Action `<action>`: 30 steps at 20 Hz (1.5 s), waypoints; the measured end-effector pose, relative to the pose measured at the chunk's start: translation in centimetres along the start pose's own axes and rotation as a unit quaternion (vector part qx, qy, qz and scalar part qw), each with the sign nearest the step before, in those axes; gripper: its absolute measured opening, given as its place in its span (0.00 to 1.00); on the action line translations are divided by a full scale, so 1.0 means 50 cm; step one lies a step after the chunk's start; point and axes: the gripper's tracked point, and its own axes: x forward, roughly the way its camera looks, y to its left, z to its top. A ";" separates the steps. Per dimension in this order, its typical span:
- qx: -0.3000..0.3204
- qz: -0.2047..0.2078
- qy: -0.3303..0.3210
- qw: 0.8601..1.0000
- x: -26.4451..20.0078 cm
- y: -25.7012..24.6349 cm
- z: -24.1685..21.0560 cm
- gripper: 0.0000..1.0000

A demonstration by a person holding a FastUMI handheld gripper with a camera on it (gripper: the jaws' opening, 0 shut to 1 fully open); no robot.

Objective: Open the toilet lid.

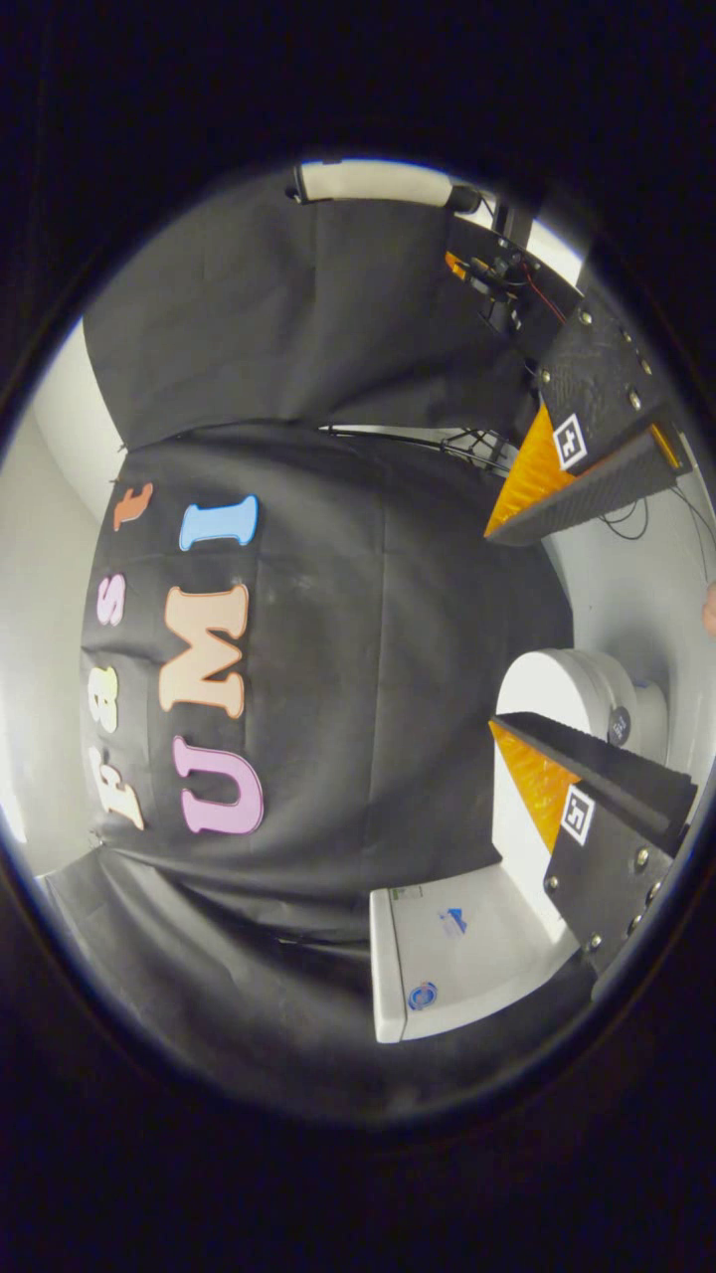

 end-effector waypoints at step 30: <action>0.201 -0.016 0.324 0.924 0.160 0.142 -0.467 1.00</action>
